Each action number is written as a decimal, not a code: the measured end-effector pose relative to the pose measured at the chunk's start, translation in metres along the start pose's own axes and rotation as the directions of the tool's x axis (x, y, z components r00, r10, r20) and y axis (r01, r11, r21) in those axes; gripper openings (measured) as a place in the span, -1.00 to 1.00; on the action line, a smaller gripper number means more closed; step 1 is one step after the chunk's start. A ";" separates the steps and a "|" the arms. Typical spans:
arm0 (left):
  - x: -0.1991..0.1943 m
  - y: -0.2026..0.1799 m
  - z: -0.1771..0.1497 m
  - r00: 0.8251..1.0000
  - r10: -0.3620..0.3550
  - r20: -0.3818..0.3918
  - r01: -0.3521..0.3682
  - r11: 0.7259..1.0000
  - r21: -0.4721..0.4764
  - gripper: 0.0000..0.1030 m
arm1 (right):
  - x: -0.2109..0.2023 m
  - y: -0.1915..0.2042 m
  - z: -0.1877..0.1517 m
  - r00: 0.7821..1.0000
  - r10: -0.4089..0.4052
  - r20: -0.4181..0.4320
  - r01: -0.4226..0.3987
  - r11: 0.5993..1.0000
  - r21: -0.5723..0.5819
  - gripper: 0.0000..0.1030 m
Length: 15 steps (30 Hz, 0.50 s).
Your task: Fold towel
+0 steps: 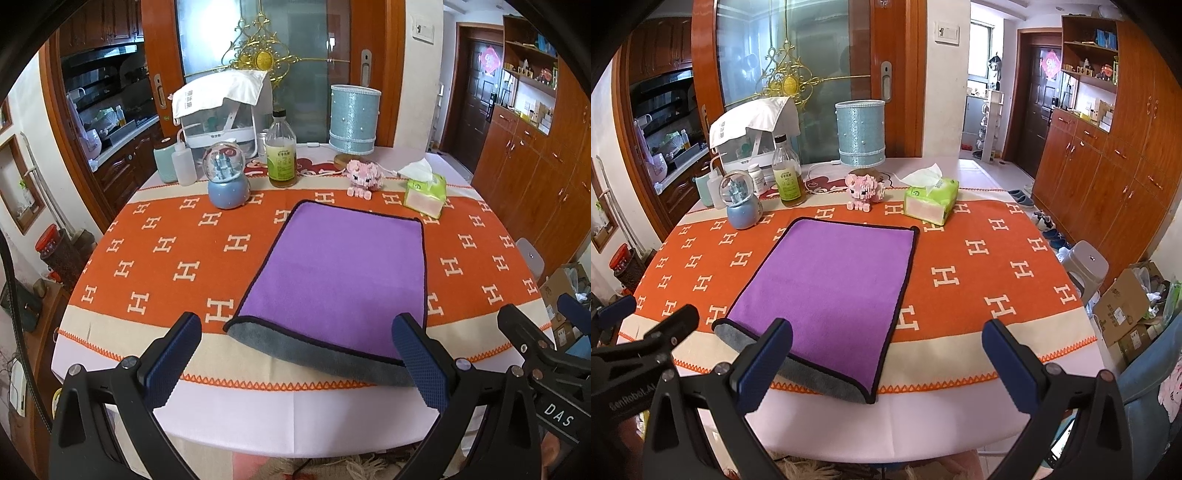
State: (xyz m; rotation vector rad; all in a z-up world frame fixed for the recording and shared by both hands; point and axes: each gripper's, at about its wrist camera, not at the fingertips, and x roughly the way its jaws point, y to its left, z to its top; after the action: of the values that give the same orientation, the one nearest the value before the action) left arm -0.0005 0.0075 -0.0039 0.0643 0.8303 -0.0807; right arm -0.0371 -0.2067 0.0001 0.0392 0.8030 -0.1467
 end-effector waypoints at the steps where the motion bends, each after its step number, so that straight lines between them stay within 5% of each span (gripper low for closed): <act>1: 0.000 0.000 0.002 1.000 0.000 0.003 0.000 1.000 0.002 0.99 | 0.001 0.000 0.002 1.000 -0.001 0.002 0.001 1.000 -0.003 0.99; 15: 0.012 0.022 0.020 1.000 -0.021 0.021 0.019 0.997 0.074 0.99 | 0.004 -0.003 0.012 0.995 -0.010 0.094 0.015 0.999 -0.049 0.99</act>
State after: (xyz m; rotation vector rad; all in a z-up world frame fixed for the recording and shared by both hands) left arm 0.0244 0.0265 0.0016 0.1248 0.8064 -0.1310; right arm -0.0265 -0.2114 0.0061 -0.0197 0.7125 -0.1392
